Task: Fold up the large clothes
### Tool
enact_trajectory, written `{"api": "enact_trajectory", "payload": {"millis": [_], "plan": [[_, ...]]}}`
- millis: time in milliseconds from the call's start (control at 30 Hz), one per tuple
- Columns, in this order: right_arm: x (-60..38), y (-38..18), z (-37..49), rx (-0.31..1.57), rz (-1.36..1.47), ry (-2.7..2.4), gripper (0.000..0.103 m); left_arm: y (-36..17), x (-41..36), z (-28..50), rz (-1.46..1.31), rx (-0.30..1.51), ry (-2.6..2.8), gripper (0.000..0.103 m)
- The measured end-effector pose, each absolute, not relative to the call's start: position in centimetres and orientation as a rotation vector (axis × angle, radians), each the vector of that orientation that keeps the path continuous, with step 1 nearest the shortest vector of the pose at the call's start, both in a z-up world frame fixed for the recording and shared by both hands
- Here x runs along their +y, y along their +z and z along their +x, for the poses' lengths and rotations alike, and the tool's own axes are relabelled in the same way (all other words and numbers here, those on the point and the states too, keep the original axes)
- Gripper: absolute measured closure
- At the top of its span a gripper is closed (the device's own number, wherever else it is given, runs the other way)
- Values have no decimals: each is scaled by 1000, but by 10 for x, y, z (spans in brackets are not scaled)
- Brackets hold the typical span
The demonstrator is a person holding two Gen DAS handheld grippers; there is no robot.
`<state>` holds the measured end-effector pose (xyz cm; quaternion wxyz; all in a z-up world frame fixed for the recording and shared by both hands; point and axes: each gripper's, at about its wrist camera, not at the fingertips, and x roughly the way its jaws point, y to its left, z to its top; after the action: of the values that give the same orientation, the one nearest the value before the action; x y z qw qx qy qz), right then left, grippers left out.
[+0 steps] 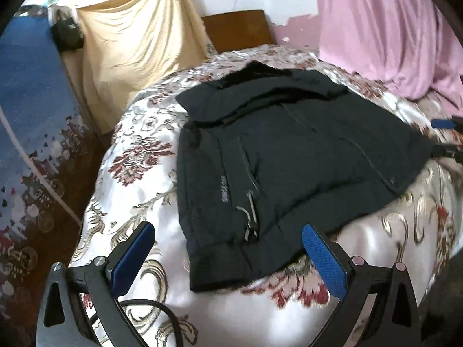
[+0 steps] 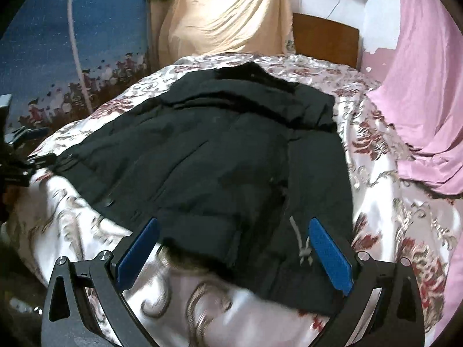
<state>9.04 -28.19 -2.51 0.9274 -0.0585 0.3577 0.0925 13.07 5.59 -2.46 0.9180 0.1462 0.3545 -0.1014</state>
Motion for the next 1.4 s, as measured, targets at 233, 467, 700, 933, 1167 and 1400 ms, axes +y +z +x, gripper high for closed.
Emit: {"api": "enact_trajectory", "payload": {"millis": [233,467,700,933,1167,1400], "plan": [[-270,-40,75,783,-278,199,2,-38,40,128,384,788,-287,1],[-271,-42,72,822,-299,216,2,-51,23,130,526,837,-308,0],[-285,-45,77,857,-264,219,2,-55,24,145,481,877,-247,0],[-298,-53,92,913,-222,193,2,-55,25,147,471,788,-108,0],[-273,-57,118,894,-430,109,2,-51,16,142,537,701,-36,0],[-258,-62,138,842,-484,50,2,-51,14,140,557,668,-6,10]]}}
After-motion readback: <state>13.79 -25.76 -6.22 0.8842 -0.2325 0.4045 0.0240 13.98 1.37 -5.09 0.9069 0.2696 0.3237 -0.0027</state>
